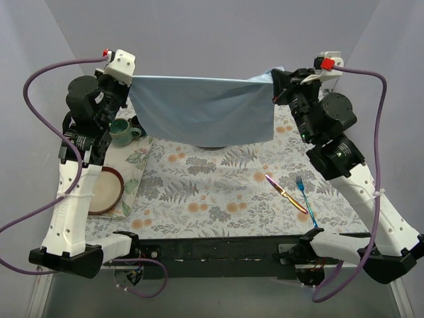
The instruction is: Set the dinner table for one person
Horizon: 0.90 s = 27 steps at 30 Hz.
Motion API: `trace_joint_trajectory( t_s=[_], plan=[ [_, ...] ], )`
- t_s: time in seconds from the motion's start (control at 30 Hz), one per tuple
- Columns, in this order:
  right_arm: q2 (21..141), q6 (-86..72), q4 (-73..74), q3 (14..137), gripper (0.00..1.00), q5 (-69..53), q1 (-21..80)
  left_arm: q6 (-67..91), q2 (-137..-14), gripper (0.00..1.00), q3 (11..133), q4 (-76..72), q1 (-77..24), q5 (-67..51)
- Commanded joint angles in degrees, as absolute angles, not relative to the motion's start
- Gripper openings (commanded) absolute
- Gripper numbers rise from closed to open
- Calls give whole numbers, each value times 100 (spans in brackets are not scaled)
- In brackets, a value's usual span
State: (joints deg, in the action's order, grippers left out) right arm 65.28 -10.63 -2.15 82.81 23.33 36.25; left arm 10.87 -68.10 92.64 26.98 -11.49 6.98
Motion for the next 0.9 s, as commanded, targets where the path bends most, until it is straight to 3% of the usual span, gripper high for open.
trace_joint_trajectory(
  t_s=[0.0, 0.27, 0.57, 0.8, 0.87],
  plan=[
    [6100, -686, 174, 8253, 1, 2259, 3586, 888, -6654, 0, 9571, 3788, -1090, 782],
    [5932, -773, 535, 7761, 1, 2153, 3586, 703, -6451, 0, 9044, 3999, -1099, 914],
    [5828, -782, 1738, 8163, 1, 2013, 3586, 747, -6206, 0, 9237, 5017, -1090, 791],
    [5432, -763, 3312, 8578, 1, 56, 3577, 1028, -5284, 0, 9317, 6615, -1099, -359],
    [5170, -922, 3664, 8648, 1, 44, 3586, 976, -5099, 0, 9264, 6802, -1099, -456]
  ],
)
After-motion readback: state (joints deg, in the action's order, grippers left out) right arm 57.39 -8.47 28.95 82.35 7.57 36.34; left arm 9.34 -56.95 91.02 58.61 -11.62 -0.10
